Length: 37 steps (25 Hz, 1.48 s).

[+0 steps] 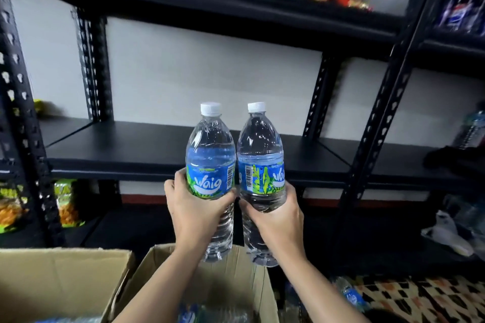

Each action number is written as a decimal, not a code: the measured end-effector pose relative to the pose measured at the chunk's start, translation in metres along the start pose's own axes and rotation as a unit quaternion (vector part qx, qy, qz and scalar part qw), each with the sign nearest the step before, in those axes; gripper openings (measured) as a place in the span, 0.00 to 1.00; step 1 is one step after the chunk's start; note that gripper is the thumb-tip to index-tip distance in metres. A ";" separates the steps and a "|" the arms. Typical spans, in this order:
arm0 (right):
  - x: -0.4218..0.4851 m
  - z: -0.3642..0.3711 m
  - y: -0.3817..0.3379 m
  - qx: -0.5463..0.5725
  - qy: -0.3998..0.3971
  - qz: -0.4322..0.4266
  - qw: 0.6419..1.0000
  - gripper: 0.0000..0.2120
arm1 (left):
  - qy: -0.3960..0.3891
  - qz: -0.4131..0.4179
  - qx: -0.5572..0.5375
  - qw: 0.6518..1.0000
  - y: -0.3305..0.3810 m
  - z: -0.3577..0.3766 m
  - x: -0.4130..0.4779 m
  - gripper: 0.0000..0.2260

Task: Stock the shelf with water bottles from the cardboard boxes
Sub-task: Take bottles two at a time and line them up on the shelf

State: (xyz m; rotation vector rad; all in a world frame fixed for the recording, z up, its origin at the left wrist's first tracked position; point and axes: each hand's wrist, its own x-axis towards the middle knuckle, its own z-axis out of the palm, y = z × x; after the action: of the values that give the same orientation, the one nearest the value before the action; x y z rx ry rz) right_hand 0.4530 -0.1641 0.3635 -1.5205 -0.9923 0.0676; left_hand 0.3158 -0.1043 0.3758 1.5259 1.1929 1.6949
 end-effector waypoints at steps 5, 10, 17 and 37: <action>0.048 0.006 -0.012 0.041 0.032 0.010 0.999 0.32 | 0.008 0.014 -0.014 1.000 0.027 0.026 0.034 0.32; 0.111 0.006 -0.009 0.043 0.051 0.030 0.997 0.33 | -0.014 0.002 -0.015 1.000 0.054 0.077 0.070 0.30; 0.192 0.001 0.011 0.010 0.107 0.030 0.994 0.38 | -0.031 -0.014 -0.045 0.998 0.072 0.162 0.115 0.33; 0.409 0.035 0.100 -0.052 0.147 0.035 0.987 0.35 | -0.071 0.044 -0.087 0.993 0.035 0.275 0.197 0.33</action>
State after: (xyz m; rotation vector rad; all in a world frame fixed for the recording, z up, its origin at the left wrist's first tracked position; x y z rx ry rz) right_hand 0.7425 0.1233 0.4716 -1.6061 -0.7159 -0.1562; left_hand 0.5491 0.1163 0.4868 1.5819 0.8945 1.6681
